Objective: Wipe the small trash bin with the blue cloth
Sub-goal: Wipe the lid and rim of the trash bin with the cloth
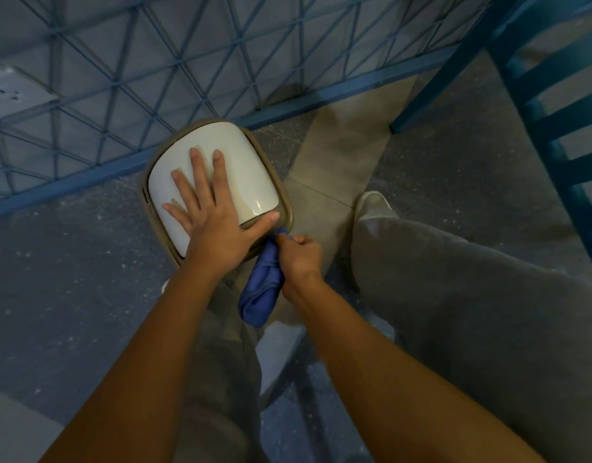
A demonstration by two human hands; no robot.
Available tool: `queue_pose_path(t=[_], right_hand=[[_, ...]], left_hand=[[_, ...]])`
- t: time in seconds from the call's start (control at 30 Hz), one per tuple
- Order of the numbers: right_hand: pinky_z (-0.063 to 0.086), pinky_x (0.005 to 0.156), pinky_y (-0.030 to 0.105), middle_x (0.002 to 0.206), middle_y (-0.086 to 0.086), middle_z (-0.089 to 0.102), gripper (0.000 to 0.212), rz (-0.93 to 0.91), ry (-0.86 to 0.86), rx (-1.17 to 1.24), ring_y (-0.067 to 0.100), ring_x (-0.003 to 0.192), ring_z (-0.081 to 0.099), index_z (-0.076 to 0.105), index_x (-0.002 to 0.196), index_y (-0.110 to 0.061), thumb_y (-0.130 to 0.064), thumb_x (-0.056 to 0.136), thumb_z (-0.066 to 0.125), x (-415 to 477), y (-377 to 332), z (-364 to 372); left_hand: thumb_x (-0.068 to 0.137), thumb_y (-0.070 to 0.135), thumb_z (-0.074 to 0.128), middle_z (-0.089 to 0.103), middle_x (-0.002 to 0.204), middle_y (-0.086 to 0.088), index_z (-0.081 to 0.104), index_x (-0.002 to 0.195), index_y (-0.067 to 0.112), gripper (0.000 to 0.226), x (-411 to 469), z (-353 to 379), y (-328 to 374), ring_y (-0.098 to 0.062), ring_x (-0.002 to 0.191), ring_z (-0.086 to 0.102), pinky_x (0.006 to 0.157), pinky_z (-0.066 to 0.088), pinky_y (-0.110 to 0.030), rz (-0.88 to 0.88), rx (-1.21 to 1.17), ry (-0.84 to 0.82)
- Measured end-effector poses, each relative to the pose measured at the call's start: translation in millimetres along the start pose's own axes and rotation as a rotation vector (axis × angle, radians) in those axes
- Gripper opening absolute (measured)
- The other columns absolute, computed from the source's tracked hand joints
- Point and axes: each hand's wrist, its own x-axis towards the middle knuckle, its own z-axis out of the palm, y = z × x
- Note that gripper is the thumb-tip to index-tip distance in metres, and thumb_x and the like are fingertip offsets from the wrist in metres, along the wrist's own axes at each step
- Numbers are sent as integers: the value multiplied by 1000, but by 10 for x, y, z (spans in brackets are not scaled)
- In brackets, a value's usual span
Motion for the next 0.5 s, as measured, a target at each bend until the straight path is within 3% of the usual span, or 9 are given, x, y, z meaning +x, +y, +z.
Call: queue_pose_path(t=[0.13, 0.3, 0.5], right_hand=[[53, 77, 39, 65, 3, 52, 28, -13, 35, -36, 21, 73, 55, 45, 62, -16, -15, 84, 63, 82, -89, -69], [48, 66, 34, 58, 3, 47, 36, -15, 60, 46, 17, 63, 50, 42, 54, -15, -11, 84, 62, 60, -48, -8], [53, 72, 41, 62, 8, 51, 36, 114, -25, 63, 21, 68, 53, 43, 53, -14, -13, 81, 65, -36, 131, 134]], left_hand=[[67, 69, 59, -21, 155, -8, -11, 146, 21, 116, -10, 7, 42, -39, 140, -20, 108, -9, -63, -7, -18, 7], [70, 63, 59, -21, 155, -8, -11, 146, 21, 112, 9, 3, 56, -39, 140, -21, 108, -9, -63, -30, -22, 17], [70, 63, 59, -23, 154, -7, -12, 146, 22, 112, 9, 1, 56, -39, 140, -22, 107, -10, -63, -32, -30, 2]])
